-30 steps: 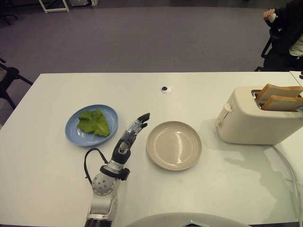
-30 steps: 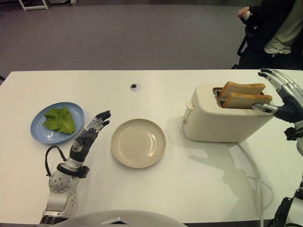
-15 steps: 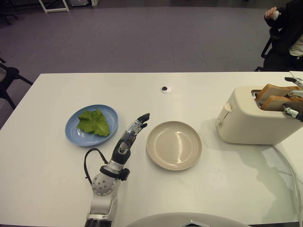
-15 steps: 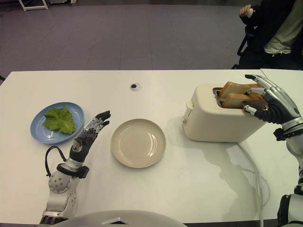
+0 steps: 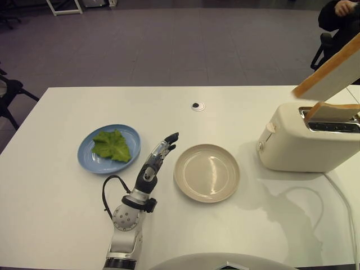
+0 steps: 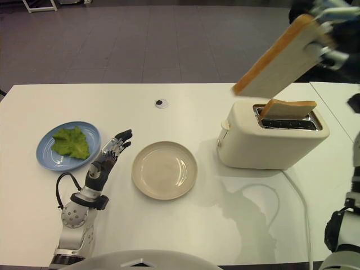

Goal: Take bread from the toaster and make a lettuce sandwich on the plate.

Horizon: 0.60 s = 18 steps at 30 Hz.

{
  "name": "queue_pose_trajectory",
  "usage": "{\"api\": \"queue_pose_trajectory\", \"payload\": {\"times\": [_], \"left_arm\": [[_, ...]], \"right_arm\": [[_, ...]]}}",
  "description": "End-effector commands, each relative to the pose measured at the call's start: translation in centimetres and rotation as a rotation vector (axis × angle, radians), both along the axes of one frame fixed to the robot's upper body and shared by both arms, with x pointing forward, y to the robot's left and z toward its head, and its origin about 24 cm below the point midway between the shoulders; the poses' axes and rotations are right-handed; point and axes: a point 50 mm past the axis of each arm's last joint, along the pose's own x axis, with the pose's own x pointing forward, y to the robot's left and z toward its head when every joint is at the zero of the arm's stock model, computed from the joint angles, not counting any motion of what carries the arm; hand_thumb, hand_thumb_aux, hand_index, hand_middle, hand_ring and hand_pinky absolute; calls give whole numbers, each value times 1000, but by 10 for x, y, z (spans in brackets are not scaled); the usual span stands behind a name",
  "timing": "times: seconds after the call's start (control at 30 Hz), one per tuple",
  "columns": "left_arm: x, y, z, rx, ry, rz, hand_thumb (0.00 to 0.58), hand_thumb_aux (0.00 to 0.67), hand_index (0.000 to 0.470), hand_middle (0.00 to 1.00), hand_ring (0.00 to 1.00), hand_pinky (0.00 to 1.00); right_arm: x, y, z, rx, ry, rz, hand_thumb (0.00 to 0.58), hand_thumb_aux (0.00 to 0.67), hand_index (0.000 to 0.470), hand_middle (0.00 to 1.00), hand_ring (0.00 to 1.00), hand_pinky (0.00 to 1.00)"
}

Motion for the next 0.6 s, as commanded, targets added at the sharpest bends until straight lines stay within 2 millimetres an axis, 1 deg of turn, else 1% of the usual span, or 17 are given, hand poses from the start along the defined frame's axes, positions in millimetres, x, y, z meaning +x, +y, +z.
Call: {"api": "queue_pose_trajectory", "payload": {"times": [0.03, 0.07, 0.2, 0.27, 0.33, 0.37, 0.4, 0.47, 0.5, 0.53, 0.57, 0.6], "left_arm": [[3, 0, -4, 8, 15, -10, 0, 0, 0, 0, 0, 0], [4, 0, -4, 9, 15, -11, 0, 0, 0, 0, 0, 0], [6, 1, -4, 11, 14, -14, 0, 0, 0, 0, 0, 0], [6, 1, -4, 12, 12, -13, 0, 0, 0, 0, 0, 0], [6, -1, -4, 10, 10, -20, 0, 0, 0, 0, 0, 0], [6, -1, -4, 10, 9, -23, 0, 0, 0, 0, 0, 0], [5, -2, -3, 8, 7, -24, 0, 0, 0, 0, 0, 0], [3, -2, -2, 2, 5, -25, 0, 0, 0, 0, 0, 0], [3, -3, -2, 0, 4, -26, 0, 0, 0, 0, 0, 0], [2, -3, -2, -2, 3, -26, 0, 0, 0, 0, 0, 0], [2, -3, -1, -3, 2, -25, 0, 0, 0, 0, 0, 0], [2, -3, -1, -5, 2, -24, 0, 0, 0, 0, 0, 0]], "right_arm": [[10, 64, -50, -48, 309, 177, 580, 670, 470, 0, 0, 0], [12, 78, -62, -77, 357, 200, 580, 670, 470, 0, 0, 0], [16, 119, -105, -187, 483, 254, 580, 670, 470, 0, 0, 0], [17, 133, -130, -259, 531, 251, 580, 670, 470, 0, 0, 0], [16, 143, -159, -358, 551, 228, 580, 670, 470, 0, 0, 0], [15, 147, -167, -395, 545, 223, 580, 670, 470, 0, 0, 0], [14, 150, -170, -410, 533, 225, 580, 670, 470, 0, 0, 0], [13, 154, -170, -415, 499, 233, 576, 617, 433, 0, 0, 0], [12, 156, -169, -414, 483, 234, 569, 578, 405, 0, 0, 0], [12, 157, -168, -416, 470, 234, 551, 520, 365, 0, 0, 0], [11, 158, -169, -416, 463, 234, 508, 434, 304, 0, 0, 0], [11, 159, -169, -418, 455, 234, 489, 405, 284, 0, 0, 0]]}}
